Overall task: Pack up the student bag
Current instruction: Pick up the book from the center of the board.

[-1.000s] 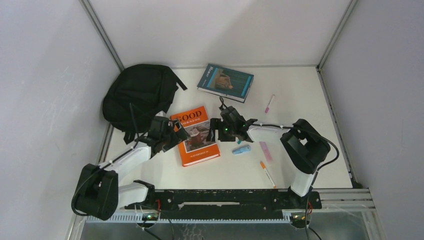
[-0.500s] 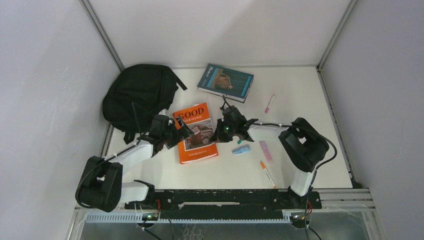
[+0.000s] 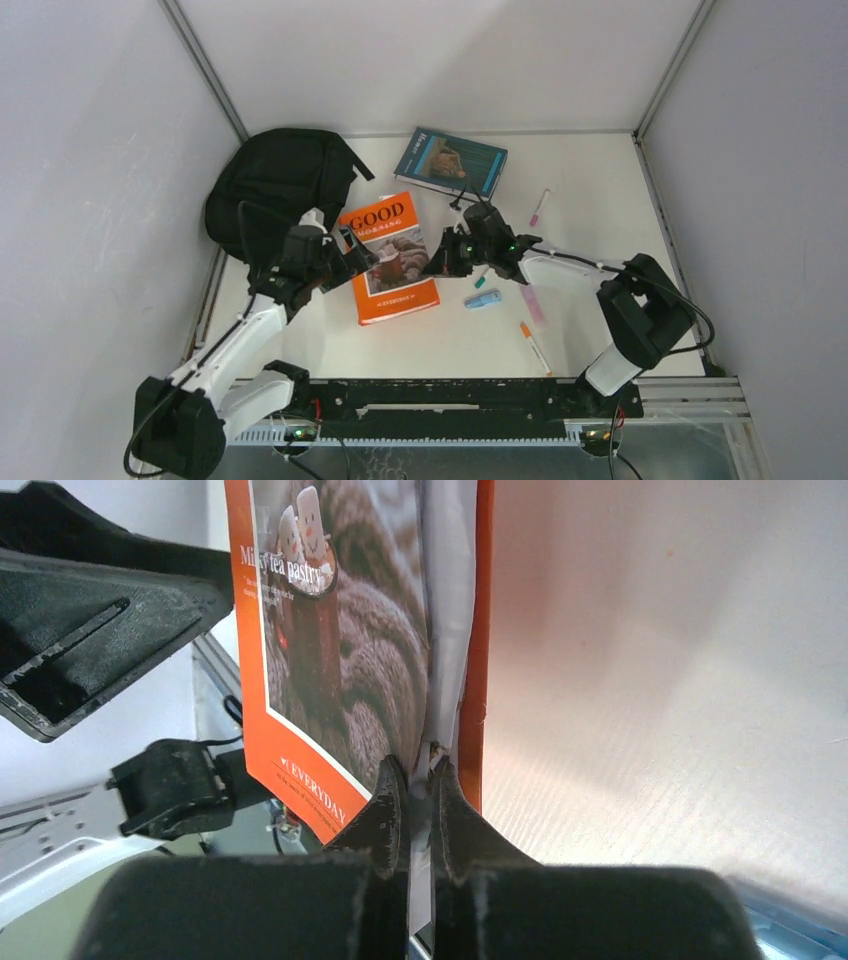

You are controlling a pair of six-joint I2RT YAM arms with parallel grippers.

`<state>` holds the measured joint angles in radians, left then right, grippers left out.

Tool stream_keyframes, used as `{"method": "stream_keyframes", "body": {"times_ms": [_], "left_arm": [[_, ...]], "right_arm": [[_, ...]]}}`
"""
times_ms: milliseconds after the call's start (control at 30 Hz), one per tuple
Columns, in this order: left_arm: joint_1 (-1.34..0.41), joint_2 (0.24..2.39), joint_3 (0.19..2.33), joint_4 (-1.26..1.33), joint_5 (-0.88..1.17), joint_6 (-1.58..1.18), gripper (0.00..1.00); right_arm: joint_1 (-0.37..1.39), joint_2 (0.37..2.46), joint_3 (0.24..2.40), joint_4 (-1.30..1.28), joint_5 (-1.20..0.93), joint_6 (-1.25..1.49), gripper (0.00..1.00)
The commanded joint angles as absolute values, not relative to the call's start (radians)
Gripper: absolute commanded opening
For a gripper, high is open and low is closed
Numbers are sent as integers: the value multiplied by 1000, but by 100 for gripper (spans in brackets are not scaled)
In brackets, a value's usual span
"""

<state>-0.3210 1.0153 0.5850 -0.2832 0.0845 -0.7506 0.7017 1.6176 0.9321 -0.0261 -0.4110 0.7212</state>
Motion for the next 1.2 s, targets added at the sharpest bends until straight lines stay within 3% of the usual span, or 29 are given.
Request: {"method": "stream_keyframes", "body": {"times_ms": [0, 233, 467, 1167], "left_arm": [[-323, 900, 662, -455, 10, -717, 100], [-296, 781, 617, -457, 21, -747, 100], [-225, 738, 605, -393, 225, -761, 100], [-215, 835, 498, -30, 490, -901, 97]], "right_arm": [[652, 1521, 931, 86, -494, 722, 0], [589, 1503, 931, 115, -597, 722, 0], [541, 1455, 931, 59, -692, 647, 0], [556, 1489, 931, 83, -731, 673, 0]]}}
